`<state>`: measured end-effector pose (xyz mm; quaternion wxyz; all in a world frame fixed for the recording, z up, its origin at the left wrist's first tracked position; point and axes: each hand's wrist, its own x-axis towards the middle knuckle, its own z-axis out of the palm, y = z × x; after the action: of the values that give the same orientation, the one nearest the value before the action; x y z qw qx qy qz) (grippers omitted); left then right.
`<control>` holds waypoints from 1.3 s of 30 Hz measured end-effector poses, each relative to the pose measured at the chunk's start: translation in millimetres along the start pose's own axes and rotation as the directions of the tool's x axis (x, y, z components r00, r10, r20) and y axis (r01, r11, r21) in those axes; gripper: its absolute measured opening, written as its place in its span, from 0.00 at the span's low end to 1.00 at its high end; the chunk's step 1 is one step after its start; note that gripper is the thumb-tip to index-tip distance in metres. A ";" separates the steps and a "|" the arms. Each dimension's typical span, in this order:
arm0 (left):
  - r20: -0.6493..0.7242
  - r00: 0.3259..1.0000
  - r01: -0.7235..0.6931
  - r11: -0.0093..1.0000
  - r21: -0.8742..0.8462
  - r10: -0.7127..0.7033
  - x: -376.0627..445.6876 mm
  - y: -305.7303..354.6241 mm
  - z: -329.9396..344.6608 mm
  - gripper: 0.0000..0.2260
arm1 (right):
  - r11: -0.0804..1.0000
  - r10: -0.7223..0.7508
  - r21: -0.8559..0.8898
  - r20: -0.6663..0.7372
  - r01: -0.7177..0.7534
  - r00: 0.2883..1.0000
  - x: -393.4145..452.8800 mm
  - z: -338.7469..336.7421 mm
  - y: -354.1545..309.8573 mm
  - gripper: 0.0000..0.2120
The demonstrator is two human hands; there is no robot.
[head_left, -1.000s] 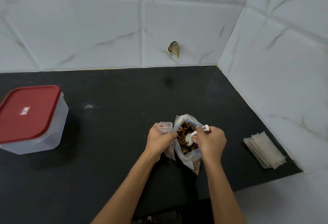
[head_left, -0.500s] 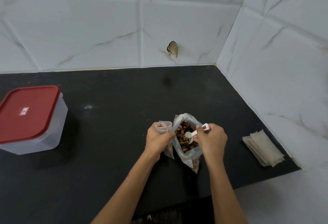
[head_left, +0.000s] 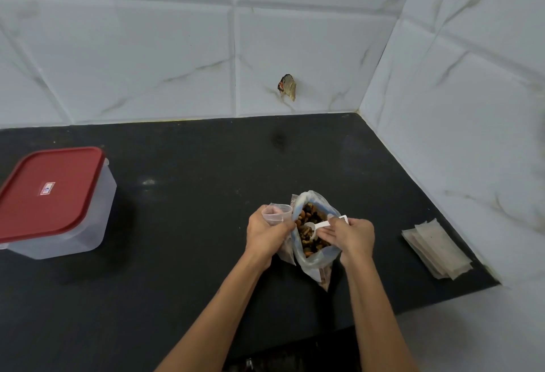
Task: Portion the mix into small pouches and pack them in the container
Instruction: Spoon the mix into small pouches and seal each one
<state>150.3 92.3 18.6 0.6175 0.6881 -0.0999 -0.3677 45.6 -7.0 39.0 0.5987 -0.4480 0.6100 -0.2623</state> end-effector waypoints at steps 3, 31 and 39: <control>-0.005 1.000 -0.011 0.999 0.037 0.011 -0.4 -3.4 0.8 0.11 | 0.991 0.046 0.128 -0.012 -0.044 0.999 -0.9 7.1 4.9 0.04; -0.120 0.992 -0.020 0.994 0.104 0.032 -3.2 -0.6 5.7 0.12 | 0.932 0.221 0.254 0.164 -0.257 0.961 -0.1 -10.4 -1.8 0.03; -0.130 0.982 -0.104 0.962 0.254 0.140 -9.9 2.2 6.5 0.13 | 0.896 0.243 0.312 0.250 -0.316 0.937 4.4 -17.9 -1.8 0.04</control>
<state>139.9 92.6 24.6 0.5547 0.7769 -0.1414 -0.2621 29.2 -15.5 41.0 0.7592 -0.2671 0.5475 -0.2291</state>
